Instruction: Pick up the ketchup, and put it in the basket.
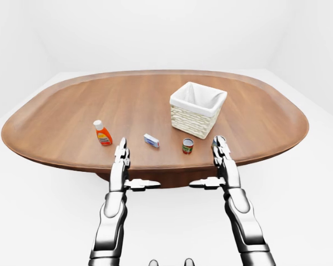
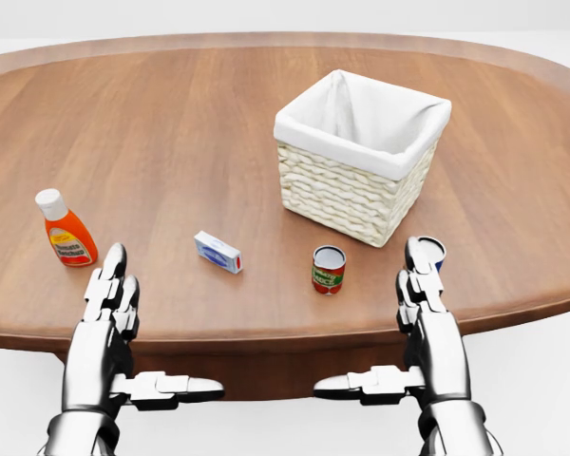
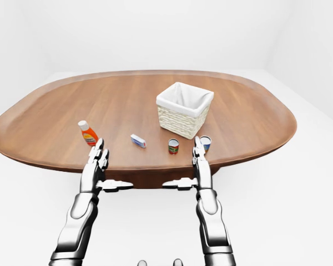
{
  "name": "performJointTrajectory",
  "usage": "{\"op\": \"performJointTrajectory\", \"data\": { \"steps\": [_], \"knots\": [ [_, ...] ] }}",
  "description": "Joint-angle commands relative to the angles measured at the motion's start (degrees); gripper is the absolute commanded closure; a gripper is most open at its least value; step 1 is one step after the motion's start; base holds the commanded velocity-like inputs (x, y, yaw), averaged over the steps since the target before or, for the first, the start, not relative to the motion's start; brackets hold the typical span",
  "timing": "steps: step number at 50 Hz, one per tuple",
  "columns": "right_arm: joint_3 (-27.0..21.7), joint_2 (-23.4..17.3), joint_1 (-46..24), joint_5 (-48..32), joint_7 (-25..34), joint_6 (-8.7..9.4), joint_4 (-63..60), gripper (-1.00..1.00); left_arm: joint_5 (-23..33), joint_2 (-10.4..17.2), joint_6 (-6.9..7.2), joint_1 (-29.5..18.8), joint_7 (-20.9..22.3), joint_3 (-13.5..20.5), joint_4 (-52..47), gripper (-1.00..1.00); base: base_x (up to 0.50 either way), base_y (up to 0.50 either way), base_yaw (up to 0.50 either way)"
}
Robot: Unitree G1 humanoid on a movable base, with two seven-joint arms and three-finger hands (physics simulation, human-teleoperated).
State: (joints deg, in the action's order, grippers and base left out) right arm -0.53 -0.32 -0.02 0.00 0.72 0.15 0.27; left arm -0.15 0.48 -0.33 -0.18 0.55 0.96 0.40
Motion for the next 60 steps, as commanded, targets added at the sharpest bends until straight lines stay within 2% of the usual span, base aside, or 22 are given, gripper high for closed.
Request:
{"op": "performJointTrajectory", "data": {
  "steps": [1,19,23,26,27,28,30,33,38,42,60],
  "knots": [
    [-0.85,-0.41,0.23,0.15,1.04,0.79,-0.68,-1.0,-0.12,0.78,-0.29,-0.18,0.71,1.56,0.13,-1.0,0.0,0.0,0.0],
    [-0.55,-0.4,0.45,-0.32,1.03,0.78,-1.15,-1.0,-0.31,0.73,0.61,0.27,0.94,1.52,-1.1,-1.0,0.0,0.0,0.0],
    [-0.28,-0.26,1.37,-0.51,0.94,1.89,-3.56,-1.0,-0.61,0.75,1.49,1.17,1.25,1.62,-3.36,-1.0,0.0,0.0,0.0],
    [0.51,0.01,3.8,0.36,1.88,4.85,-10.49,-1.0,-0.81,0.58,1.35,3.29,2.03,1.27,-7.81,-1.0,0.0,0.0,0.0],
    [0.7,0.08,4.47,-0.01,1.51,4.85,-12.43,-1.0,-0.9,0.5,2.23,4.04,2.15,1.2,-9.82,-1.0,0.0,0.0,0.0],
    [1.34,0.17,6.5,-0.36,1.39,4.85,-18.05,-1.0,-1.69,0.42,3.99,5.69,2.6,1.31,-14.18,-1.0,0.0,0.0,0.0],
    [2.12,0.17,8.62,-1.06,1.28,4.85,-23.72,-1.0,-2.78,0.3,5.33,7.34,3.04,1.93,-18.91,-1.0,0.0,0.0,0.0],
    [3.05,-0.07,12.16,-0.8,2.12,4.85,-33.46,-1.0,-5.16,0.09,5.33,10.98,3.89,3.78,-29.21,-1.0,0.0,0.0,0.0],
    [0.98,-0.09,14.99,-0.05,2.68,4.85,-43.46,-1.0,-7.01,-0.74,5.33,13.88,5.79,6.55,-37.69,-1.0,0.0,0.0,0.0],
    [0.99,0.31,15.99,-0.58,2.99,4.85,-46.62,-1.0,-7.46,-1.42,5.33,13.62,6.61,7.79,-37.38,-1.0,0.0,0.0,0.0],
    [2.65,0.13,16.17,-1.66,3.02,4.85,-44.2,-1.0,-9.04,-1.76,5.33,13.65,6.85,8.46,-38.83,-1.0,0.0,0.0,0.0]
  ]
}}
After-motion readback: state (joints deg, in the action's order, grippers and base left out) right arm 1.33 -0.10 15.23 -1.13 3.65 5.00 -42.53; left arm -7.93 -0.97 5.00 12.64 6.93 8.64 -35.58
